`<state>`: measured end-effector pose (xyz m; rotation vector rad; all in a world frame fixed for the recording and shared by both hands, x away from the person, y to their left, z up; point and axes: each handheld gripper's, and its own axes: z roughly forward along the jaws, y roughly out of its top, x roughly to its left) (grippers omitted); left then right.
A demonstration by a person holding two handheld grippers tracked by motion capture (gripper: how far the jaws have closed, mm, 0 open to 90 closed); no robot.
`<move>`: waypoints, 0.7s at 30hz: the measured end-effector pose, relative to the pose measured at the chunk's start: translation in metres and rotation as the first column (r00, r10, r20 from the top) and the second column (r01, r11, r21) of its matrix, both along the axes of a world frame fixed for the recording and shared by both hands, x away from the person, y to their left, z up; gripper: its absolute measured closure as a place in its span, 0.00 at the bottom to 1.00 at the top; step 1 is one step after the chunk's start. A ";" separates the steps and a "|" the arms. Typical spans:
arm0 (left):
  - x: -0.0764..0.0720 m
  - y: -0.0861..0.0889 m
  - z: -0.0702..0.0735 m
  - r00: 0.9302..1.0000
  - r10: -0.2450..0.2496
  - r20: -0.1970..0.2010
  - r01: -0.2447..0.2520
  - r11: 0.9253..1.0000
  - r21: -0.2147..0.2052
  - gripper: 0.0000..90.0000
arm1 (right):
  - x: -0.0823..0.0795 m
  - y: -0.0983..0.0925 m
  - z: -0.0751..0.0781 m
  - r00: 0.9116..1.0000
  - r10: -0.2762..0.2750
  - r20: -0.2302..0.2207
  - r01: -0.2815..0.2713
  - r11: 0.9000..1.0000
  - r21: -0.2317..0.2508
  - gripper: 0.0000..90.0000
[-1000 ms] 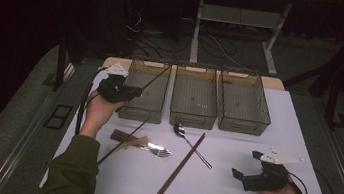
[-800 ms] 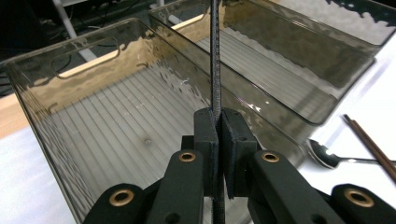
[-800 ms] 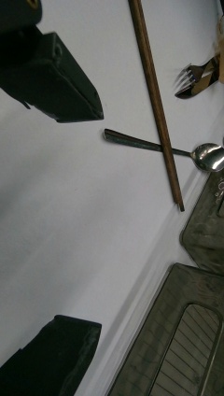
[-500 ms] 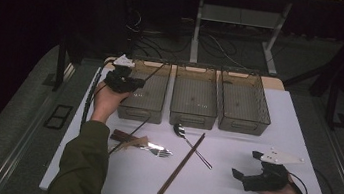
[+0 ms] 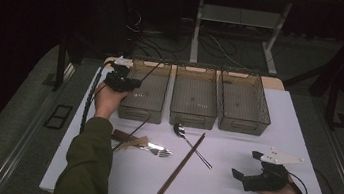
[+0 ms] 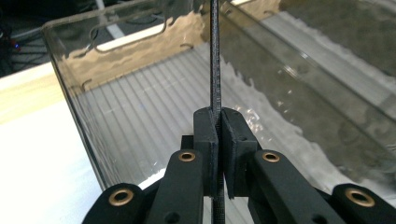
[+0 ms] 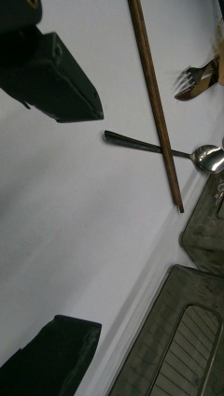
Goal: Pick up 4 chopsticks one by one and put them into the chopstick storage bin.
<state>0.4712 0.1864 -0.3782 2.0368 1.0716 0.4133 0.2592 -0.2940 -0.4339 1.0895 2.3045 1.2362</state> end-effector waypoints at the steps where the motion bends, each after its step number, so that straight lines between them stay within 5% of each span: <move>1: 0.001 0.000 -0.001 1.000 0.000 -0.008 0.000 1.000 0.013 0.94 | 0.000 0.000 0.000 1.000 0.000 0.001 0.000 1.000 0.000 0.01; 10: 0.002 0.001 -0.012 0.998 0.036 -0.058 -0.033 0.998 0.052 0.94 | 0.000 0.000 0.000 1.000 0.000 0.003 0.000 1.000 0.002 0.01; 17: 0.002 0.001 -0.013 0.997 0.045 -0.059 -0.041 0.997 0.059 0.93 | 0.000 0.000 0.000 1.000 0.002 0.002 -0.002 1.000 0.000 0.01; 21: 0.002 0.001 -0.013 0.996 0.048 -0.069 -0.045 0.998 0.046 0.82 | 0.000 0.000 0.000 1.000 0.001 0.002 -0.001 1.000 0.001 0.01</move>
